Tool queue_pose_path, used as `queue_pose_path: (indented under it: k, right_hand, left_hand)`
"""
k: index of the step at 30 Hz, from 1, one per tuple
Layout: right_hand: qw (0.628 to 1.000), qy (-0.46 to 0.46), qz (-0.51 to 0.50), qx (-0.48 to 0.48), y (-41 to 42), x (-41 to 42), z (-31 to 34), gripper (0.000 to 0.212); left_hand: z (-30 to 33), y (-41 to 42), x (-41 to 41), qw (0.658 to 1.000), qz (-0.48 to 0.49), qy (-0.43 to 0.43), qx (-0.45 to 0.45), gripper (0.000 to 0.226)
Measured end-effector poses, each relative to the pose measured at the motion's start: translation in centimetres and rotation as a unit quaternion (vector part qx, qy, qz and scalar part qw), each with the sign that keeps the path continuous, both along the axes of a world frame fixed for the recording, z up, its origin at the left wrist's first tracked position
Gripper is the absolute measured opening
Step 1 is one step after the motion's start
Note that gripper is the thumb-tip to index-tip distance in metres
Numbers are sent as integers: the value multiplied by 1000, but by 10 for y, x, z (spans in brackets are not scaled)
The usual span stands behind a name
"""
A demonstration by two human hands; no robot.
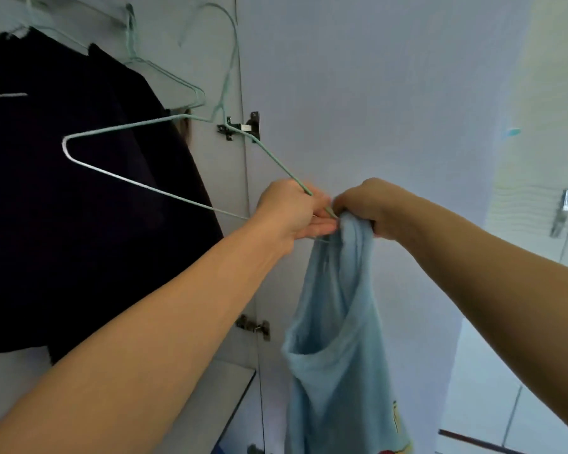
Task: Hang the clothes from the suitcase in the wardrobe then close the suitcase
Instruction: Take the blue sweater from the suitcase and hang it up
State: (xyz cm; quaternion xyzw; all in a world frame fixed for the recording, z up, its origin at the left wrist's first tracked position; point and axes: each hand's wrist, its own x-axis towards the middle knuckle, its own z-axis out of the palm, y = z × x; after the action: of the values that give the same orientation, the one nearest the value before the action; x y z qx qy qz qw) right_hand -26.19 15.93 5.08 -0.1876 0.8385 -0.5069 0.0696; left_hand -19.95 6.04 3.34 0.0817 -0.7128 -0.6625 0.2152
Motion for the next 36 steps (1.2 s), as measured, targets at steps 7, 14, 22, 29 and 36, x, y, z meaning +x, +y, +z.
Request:
queue_pose_path:
  k: [7,14,22,29,36]
  right_hand:
    - [992,120,30,-37,24,11,12,8]
    - [966,196,119,119,43,12,-18,34]
    - [952,296,-51,-55,57,-30,-6,19]
    - [936,236,-45,-259,80,-42,28,31]
    - [947,315,34,-58,112,-55,-3,49]
  left_hand:
    - [-42,43,-32,997,37,-70,7,14]
    - [-40,78,-19,993,-21,-74,-86,30]
    - [-53,68,-10,937,87,199,-273,15]
    - [-86,34,-4,836,-136,-61,-529,29]
    - [-62,-61,32,672,-57,-154,-722,26]
